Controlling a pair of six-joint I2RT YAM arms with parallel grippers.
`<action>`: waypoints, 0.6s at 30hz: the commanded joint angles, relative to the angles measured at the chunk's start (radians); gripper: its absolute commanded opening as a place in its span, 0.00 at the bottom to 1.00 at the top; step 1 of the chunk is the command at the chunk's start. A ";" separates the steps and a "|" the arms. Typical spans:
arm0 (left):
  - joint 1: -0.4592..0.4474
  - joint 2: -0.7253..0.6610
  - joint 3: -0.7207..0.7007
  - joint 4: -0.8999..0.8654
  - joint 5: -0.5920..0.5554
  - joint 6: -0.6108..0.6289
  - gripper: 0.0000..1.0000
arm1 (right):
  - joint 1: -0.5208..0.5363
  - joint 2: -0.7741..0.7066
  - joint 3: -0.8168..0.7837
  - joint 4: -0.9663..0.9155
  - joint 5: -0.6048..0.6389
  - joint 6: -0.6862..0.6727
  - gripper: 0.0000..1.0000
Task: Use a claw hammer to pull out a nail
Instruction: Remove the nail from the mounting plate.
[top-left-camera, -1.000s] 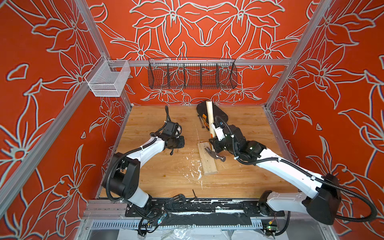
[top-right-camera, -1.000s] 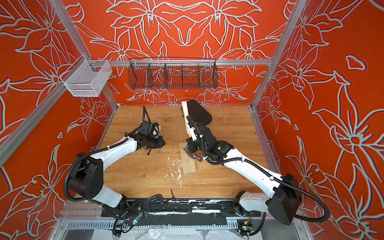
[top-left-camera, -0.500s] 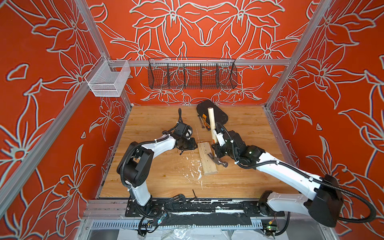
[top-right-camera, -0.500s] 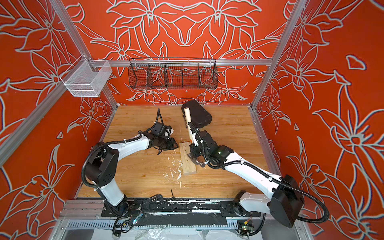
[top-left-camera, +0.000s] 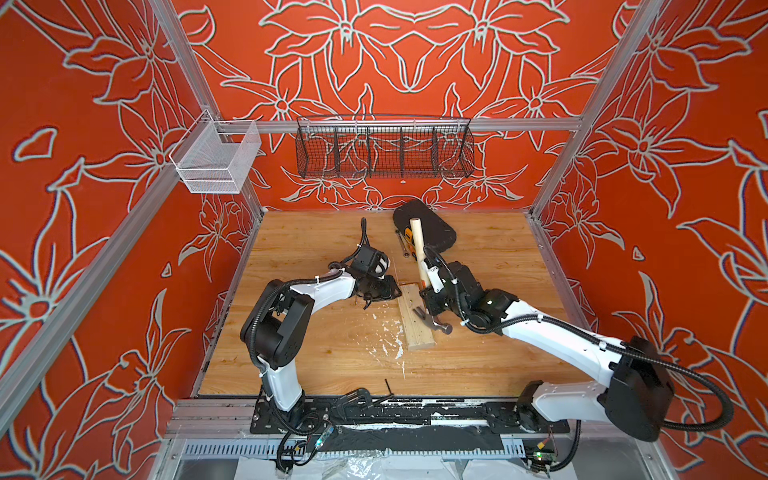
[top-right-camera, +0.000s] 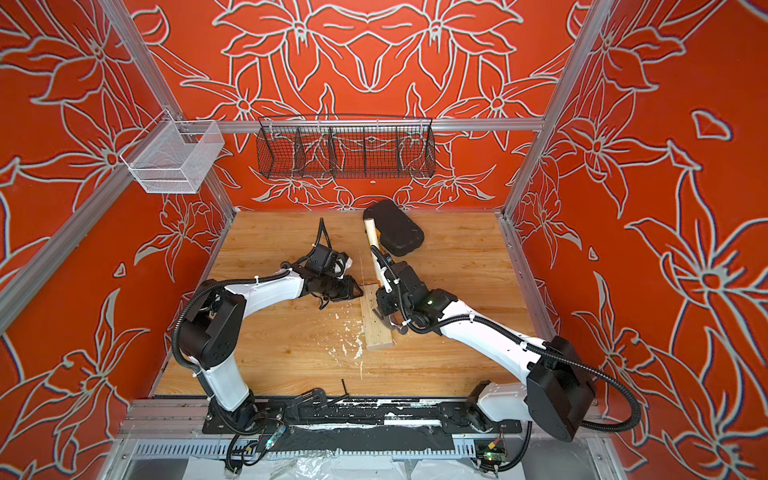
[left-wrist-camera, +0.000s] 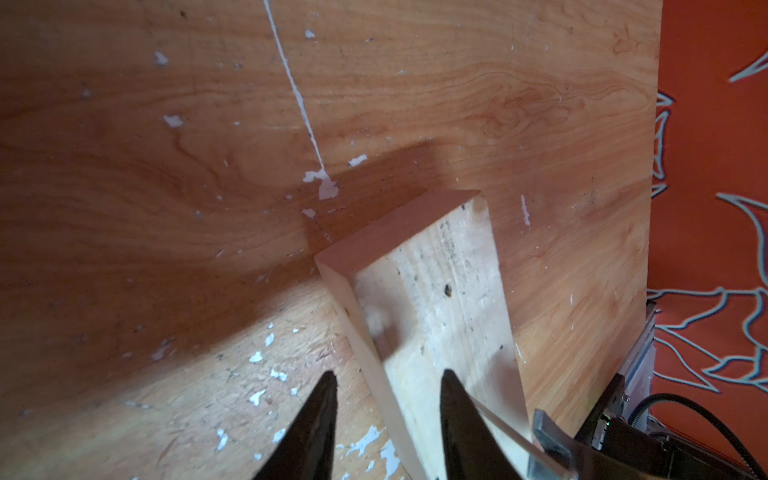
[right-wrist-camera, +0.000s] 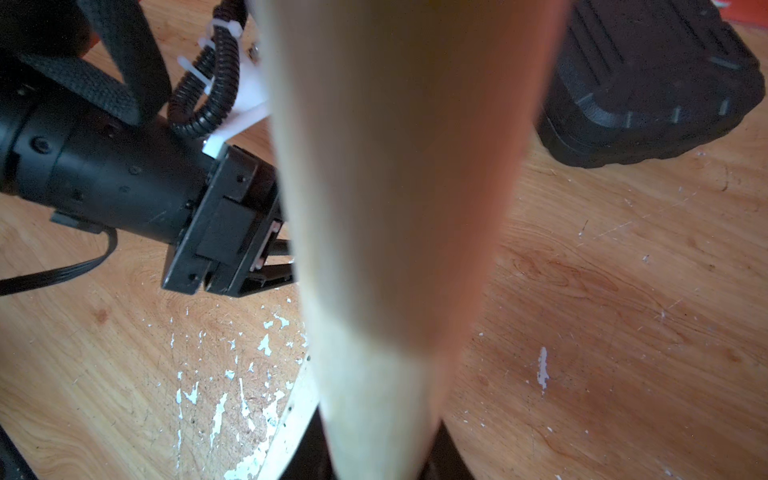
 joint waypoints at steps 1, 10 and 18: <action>-0.006 0.022 0.020 0.009 0.013 -0.007 0.40 | 0.000 0.001 0.035 0.110 0.016 -0.008 0.00; -0.012 0.041 0.014 0.009 0.011 -0.016 0.40 | 0.001 0.033 0.031 0.154 0.021 -0.018 0.00; -0.018 0.052 0.013 0.010 0.007 -0.024 0.40 | 0.003 0.063 0.032 0.197 0.023 -0.027 0.00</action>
